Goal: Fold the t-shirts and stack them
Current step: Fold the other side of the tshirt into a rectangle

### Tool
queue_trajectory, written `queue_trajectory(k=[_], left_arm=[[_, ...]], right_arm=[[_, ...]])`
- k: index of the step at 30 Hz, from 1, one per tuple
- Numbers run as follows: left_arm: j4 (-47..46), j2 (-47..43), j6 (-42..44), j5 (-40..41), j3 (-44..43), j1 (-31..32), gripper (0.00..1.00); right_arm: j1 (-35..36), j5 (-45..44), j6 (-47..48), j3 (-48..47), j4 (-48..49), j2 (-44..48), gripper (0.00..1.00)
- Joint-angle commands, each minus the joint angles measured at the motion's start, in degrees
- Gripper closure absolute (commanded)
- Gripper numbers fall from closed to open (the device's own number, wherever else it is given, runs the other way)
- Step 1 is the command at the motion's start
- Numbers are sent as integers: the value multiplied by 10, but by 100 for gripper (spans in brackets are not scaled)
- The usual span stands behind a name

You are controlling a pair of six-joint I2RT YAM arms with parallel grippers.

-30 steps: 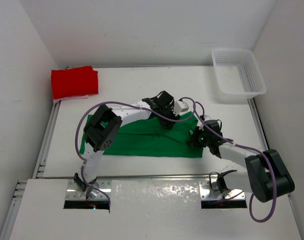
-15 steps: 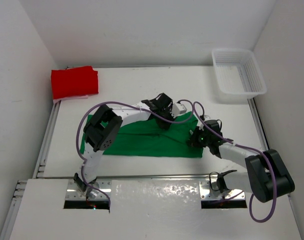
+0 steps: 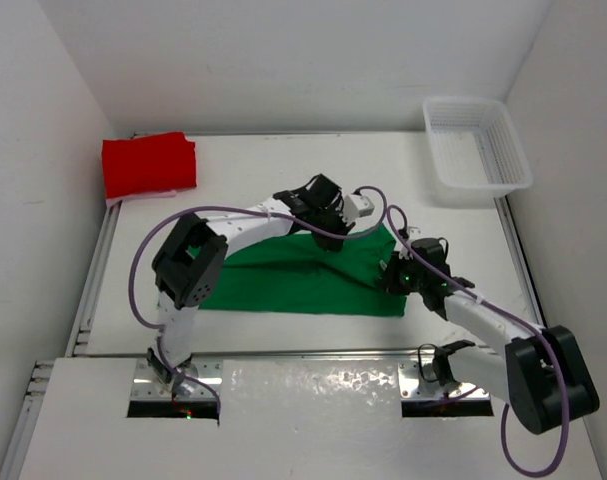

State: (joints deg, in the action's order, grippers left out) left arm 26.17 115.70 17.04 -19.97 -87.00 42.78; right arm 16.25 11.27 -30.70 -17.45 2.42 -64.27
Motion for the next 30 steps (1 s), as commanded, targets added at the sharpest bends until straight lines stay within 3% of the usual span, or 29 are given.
queue_trajectory(k=[1,7,14,23,30], left_arm=[[7,-50,-1,-40,-5,-9,100],[30,-75,12,-65,39,-9,100],[-16,-78,-2,-56,108,-9,100],[-113,-80,-82,76,126,-11,100],[-148,-83,-117,129,139,-12,100]], right_arm=[[-3,18,33,-21,-42,26,100],[-3,33,49,-16,-65,44,100],[4,78,56,-33,-60,8,100],[-8,-11,59,-133,-3,-74,100],[-11,-34,95,-183,-3,-140,100]])
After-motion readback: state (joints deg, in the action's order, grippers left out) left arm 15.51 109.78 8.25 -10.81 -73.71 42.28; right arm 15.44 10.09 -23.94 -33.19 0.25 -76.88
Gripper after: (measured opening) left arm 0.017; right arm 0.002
